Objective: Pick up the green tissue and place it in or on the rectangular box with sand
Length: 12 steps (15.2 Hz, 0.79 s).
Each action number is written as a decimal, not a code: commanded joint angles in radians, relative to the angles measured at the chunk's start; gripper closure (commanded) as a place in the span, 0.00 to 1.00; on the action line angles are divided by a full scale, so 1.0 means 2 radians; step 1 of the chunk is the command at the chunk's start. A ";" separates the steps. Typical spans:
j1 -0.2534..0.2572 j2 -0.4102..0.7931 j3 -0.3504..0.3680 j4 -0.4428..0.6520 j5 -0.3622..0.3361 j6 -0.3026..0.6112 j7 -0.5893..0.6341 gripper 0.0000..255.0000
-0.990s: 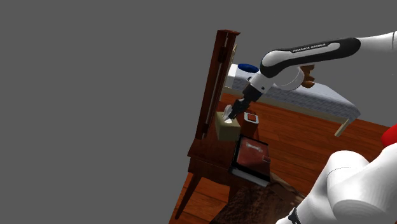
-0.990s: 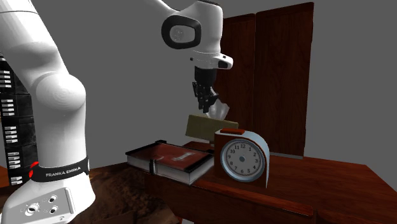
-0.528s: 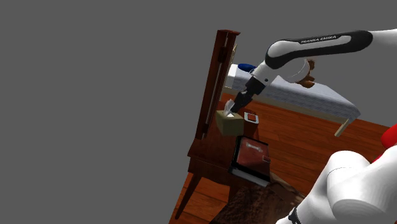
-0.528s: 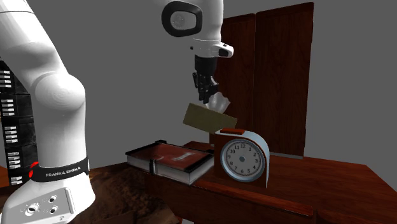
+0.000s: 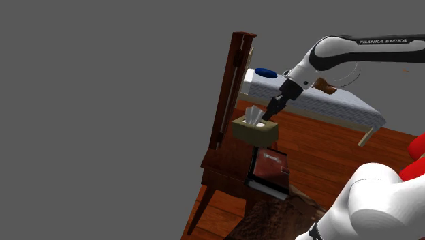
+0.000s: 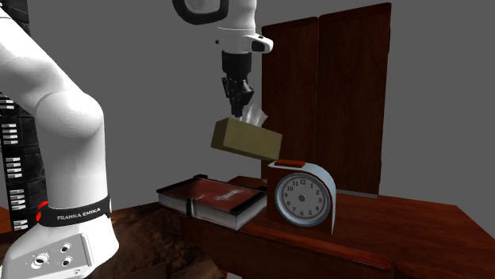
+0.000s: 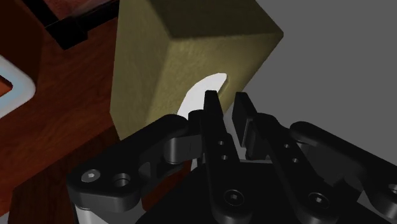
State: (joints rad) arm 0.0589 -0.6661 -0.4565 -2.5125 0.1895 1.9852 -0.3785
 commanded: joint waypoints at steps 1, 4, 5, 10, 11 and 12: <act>-0.020 -0.043 0.005 -0.019 -0.015 -0.025 0.005 1.00; -0.048 -0.105 0.010 -0.040 -0.033 -0.068 0.010 1.00; -0.057 -0.125 0.011 -0.045 -0.038 -0.084 0.012 1.00; -0.085 -0.180 0.010 -0.070 -0.054 -0.120 0.008 1.00; -0.086 -0.180 0.008 -0.076 -0.055 -0.114 0.006 1.00; -0.087 -0.181 0.006 -0.083 -0.056 -0.108 0.004 1.00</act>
State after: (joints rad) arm -0.1132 -1.0254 -0.4412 -2.6637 0.0794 1.7566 -0.3668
